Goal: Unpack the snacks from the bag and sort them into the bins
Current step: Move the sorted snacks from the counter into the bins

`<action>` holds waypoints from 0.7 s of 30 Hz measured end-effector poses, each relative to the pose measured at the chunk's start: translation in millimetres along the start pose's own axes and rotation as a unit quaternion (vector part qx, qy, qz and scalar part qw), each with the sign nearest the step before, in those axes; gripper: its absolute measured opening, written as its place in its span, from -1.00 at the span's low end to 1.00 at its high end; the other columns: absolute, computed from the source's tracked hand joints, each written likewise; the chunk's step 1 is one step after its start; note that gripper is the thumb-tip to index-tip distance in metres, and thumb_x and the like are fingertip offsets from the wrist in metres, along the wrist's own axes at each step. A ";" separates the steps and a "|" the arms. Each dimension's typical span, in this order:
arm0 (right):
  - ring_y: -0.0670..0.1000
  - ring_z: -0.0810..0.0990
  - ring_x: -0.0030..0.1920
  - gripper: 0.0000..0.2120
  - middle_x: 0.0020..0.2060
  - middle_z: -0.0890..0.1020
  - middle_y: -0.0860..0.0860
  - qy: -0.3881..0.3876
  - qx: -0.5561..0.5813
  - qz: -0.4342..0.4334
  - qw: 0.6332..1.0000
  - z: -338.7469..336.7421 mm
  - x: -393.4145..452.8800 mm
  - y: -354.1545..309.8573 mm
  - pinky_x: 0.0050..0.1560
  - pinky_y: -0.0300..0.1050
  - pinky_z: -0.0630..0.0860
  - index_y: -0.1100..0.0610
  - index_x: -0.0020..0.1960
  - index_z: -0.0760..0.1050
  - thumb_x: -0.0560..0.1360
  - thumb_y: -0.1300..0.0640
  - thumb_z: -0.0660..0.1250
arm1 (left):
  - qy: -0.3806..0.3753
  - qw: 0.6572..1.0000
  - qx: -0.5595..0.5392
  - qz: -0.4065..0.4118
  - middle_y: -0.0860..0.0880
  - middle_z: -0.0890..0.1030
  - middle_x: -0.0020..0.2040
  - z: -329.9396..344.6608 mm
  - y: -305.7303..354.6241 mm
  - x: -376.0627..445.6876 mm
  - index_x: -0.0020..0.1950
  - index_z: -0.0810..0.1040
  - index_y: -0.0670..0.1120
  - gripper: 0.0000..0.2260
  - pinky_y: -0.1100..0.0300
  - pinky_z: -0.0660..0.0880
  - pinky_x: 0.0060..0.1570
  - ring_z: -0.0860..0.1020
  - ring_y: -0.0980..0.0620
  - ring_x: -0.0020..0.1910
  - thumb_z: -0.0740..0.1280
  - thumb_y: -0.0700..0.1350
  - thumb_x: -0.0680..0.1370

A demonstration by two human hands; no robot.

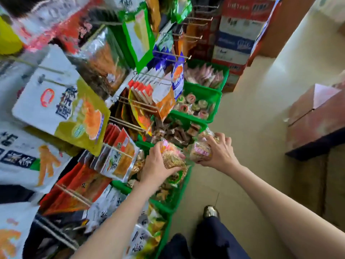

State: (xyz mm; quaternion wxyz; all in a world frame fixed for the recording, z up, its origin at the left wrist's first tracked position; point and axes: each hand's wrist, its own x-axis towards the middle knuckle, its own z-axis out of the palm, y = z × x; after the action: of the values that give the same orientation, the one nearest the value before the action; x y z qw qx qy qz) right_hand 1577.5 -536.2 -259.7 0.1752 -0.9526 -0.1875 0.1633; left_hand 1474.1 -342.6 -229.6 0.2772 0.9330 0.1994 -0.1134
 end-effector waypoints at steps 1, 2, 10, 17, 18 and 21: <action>0.22 0.21 0.25 -0.11 0.31 0.23 0.13 -0.002 -0.002 0.006 1.000 -3.2 23.3 11.5 0.22 0.14 0.35 -0.09 0.44 0.20 0.23 -0.17 0.53 | -0.010 1.000 0.014 0.016 -0.07 0.19 0.44 3.0 9.6 27.0 0.51 -0.03 -0.04 -0.10 0.08 0.31 0.25 0.25 -0.08 0.39 0.44 0.19 0.38; 0.21 0.22 0.24 -0.12 0.30 0.24 0.13 -0.006 -0.006 0.015 1.000 -5.6 46.8 24.6 0.21 0.13 0.36 -0.10 0.44 0.20 0.23 -0.18 0.53 | -0.024 0.999 0.034 0.033 -0.08 0.20 0.43 7.6 19.6 55.5 0.52 -0.03 -0.04 -0.10 0.07 0.28 0.28 0.25 -0.09 0.39 0.45 0.17 0.38; 0.24 0.23 0.26 -0.17 0.30 0.24 0.13 -0.024 0.008 0.111 0.994 -27.2 260.3 163.0 0.21 0.14 0.38 -0.11 0.42 0.24 0.24 -0.19 0.51 | -0.086 0.984 0.143 0.059 -0.13 0.26 0.38 74.5 119.0 307.6 0.53 -0.03 -0.04 -0.11 0.06 0.30 0.24 0.33 -0.14 0.30 0.43 0.16 0.40; 0.26 0.22 0.26 -0.15 0.32 0.21 0.17 -0.002 0.079 0.113 0.990 14.7 471.9 233.8 0.24 0.14 0.34 -0.04 0.43 0.23 0.24 -0.08 0.55 | -0.069 0.981 0.174 0.047 -0.21 0.19 0.43 150.4 140.4 505.0 0.54 -0.11 -0.06 -0.07 0.03 0.23 0.34 0.28 -0.20 0.38 0.44 0.12 0.41; 0.26 0.22 0.26 -0.14 0.32 0.21 0.17 -0.006 0.067 0.088 0.994 31.9 499.4 239.7 0.24 0.14 0.35 -0.03 0.44 0.22 0.25 -0.07 0.54 | -0.062 0.980 0.184 0.037 -0.21 0.19 0.43 163.7 132.6 531.4 0.54 -0.13 -0.06 -0.06 0.02 0.23 0.34 0.28 -0.21 0.37 0.44 0.12 0.41; 0.25 0.23 0.25 -0.18 0.33 0.21 0.17 -0.009 0.026 0.014 1.000 87.5 570.1 256.5 0.16 0.15 0.42 -0.02 0.45 0.20 0.30 -0.07 0.50 | -0.060 0.977 0.204 0.011 -0.22 0.13 0.44 201.8 103.1 596.1 0.54 -0.22 -0.07 -0.05 0.03 0.20 0.35 0.24 -0.21 0.39 0.41 0.10 0.45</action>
State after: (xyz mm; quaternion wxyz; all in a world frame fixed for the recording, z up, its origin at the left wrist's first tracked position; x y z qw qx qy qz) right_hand 2121.1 -498.8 -578.4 0.1960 -0.9488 -0.1712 0.1791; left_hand 2031.9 -350.9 -538.6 0.0942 0.9635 0.1447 -0.2046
